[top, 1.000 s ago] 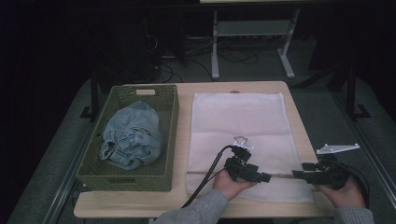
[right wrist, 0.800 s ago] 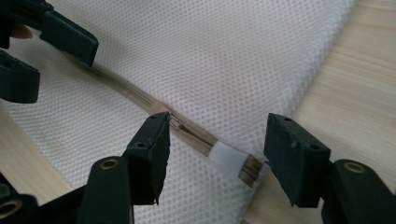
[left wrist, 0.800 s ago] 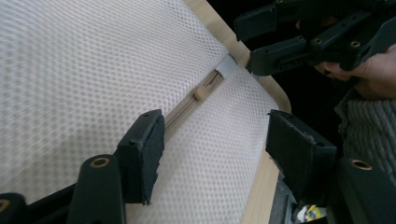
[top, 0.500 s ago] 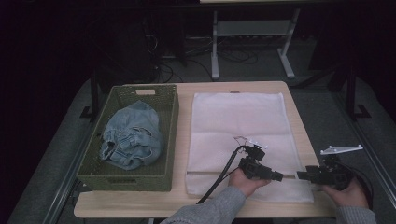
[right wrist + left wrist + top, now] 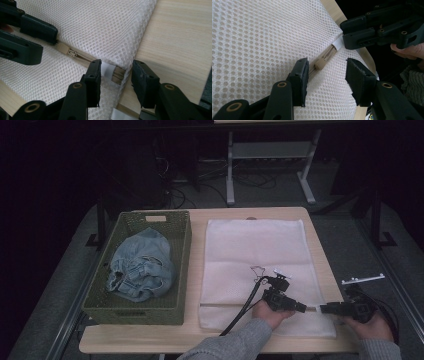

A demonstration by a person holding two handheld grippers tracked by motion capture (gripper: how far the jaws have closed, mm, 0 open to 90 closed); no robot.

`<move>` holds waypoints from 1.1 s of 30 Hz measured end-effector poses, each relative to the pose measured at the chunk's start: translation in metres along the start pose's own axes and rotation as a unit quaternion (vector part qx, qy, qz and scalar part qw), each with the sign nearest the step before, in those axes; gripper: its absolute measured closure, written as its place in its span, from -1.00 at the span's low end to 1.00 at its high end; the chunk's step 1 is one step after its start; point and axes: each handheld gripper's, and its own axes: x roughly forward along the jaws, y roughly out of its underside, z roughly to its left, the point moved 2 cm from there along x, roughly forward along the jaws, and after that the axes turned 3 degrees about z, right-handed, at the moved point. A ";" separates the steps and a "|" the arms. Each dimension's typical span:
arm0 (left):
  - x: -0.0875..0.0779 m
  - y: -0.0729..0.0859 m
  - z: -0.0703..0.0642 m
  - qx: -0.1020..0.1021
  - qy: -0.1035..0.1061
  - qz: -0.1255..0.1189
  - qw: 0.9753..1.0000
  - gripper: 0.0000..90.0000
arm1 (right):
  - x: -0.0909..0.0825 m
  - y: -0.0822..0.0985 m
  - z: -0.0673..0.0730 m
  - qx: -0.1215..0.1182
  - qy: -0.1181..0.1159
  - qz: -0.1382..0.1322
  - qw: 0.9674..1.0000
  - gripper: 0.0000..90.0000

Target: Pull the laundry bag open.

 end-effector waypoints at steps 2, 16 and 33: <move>0.001 -0.001 0.000 -0.005 0.002 0.002 1.000 0.19 | 0.001 -0.002 0.001 0.002 0.005 0.005 1.000 0.38; 0.007 -0.002 0.002 -0.044 0.034 -0.002 0.998 0.13 | 0.001 -0.005 0.011 -0.023 0.007 0.002 1.000 0.85; 0.016 0.001 -0.001 -0.003 0.007 0.002 1.000 0.78 | -0.012 -0.004 0.010 -0.024 -0.030 -0.037 0.999 0.86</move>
